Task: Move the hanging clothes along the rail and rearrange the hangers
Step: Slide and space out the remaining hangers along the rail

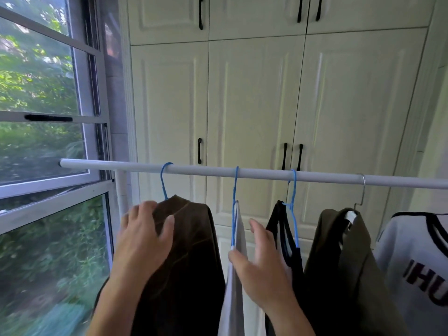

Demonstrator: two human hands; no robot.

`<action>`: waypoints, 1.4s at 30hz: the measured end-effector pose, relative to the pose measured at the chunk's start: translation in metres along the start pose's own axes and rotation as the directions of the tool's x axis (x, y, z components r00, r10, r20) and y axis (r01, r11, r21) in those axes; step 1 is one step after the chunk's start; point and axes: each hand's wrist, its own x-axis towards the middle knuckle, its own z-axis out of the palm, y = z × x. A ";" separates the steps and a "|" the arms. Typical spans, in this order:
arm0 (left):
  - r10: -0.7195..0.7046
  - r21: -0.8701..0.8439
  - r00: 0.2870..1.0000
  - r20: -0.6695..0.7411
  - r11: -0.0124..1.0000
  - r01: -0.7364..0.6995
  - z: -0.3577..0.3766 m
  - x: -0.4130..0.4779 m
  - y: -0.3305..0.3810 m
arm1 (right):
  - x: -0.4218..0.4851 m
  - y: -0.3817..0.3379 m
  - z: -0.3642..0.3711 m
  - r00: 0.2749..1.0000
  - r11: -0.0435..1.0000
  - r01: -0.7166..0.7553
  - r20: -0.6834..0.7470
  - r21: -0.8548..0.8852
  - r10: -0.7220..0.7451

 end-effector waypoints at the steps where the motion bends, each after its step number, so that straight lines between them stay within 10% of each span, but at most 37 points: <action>1: -0.074 0.034 0.990 0.120 0.997 0.071 -0.006 0.023 -0.012 | 0.005 -0.001 0.006 0.997 0.996 -0.052 0.055 0.069 0.049; 6: 0.008 -0.384 0.767 0.642 0.869 0.313 0.001 0.088 -0.046 | 0.012 0.007 0.029 0.999 0.973 -0.035 0.018 0.228 0.032; 14: 0.095 -0.511 0.911 0.402 0.849 0.137 0.036 0.083 -0.037 | 0.022 0.014 0.050 0.996 0.918 0.003 -0.087 0.396 0.035; 42: 0.066 -0.447 0.955 0.288 0.892 0.073 0.029 0.067 -0.026 | 0.017 0.006 0.062 1.000 0.860 0.015 -0.030 0.511 0.001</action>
